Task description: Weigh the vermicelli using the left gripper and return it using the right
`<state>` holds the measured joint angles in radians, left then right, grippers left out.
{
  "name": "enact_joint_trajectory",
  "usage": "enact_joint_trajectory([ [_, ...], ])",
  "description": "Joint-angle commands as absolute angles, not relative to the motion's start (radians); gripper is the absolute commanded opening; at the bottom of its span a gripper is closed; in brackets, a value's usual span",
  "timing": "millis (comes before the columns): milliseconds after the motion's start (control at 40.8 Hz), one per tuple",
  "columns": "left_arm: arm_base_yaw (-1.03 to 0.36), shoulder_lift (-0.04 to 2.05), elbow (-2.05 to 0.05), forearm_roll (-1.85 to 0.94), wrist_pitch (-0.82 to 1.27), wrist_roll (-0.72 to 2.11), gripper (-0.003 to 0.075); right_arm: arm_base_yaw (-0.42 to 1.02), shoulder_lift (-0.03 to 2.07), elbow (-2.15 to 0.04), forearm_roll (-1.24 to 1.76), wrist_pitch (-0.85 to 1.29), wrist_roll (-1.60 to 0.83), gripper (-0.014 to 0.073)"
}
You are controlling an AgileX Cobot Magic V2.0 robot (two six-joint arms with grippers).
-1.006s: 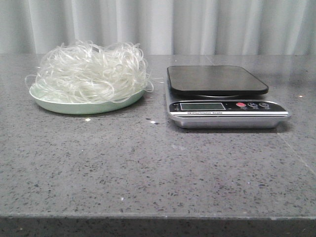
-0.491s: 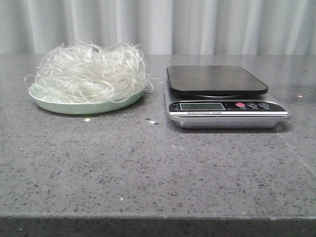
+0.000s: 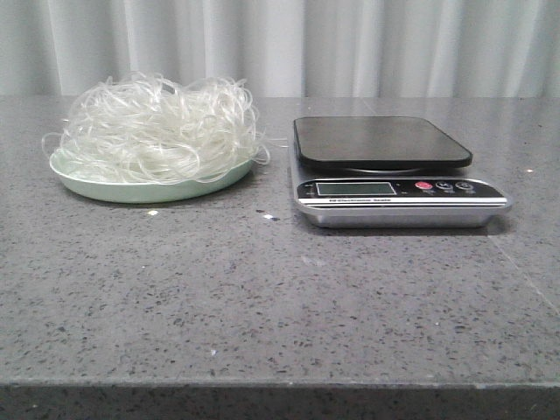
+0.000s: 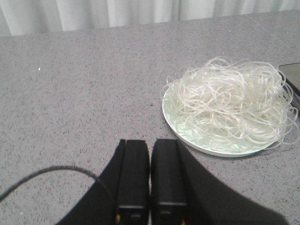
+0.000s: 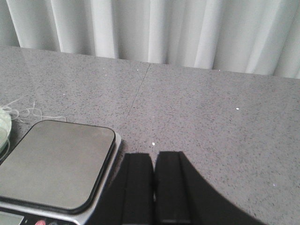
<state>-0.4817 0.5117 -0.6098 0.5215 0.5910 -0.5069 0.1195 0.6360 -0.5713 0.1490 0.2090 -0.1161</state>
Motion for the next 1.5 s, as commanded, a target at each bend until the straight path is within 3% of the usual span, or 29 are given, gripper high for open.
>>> enact_joint_trajectory([
  [0,-0.483,0.513,-0.639,0.545,0.501,-0.456,0.0137,0.115,0.535,-0.531,0.144,0.120,-0.115,0.0150],
  [344,-0.483,0.513,-0.639,0.550,0.497,-0.443,0.0137,0.115,0.344,-0.389,0.144,0.125,-0.115,0.0150],
  [1178,-0.483,0.513,-0.617,0.548,0.495,-0.443,0.0137,0.115,0.343,-0.388,0.144,0.128,-0.115,0.0150],
  [1472,-0.391,0.513,-0.589,0.259,0.465,-0.163,0.0137,0.115,0.343,-0.388,0.144,0.128,-0.115,0.0150],
])
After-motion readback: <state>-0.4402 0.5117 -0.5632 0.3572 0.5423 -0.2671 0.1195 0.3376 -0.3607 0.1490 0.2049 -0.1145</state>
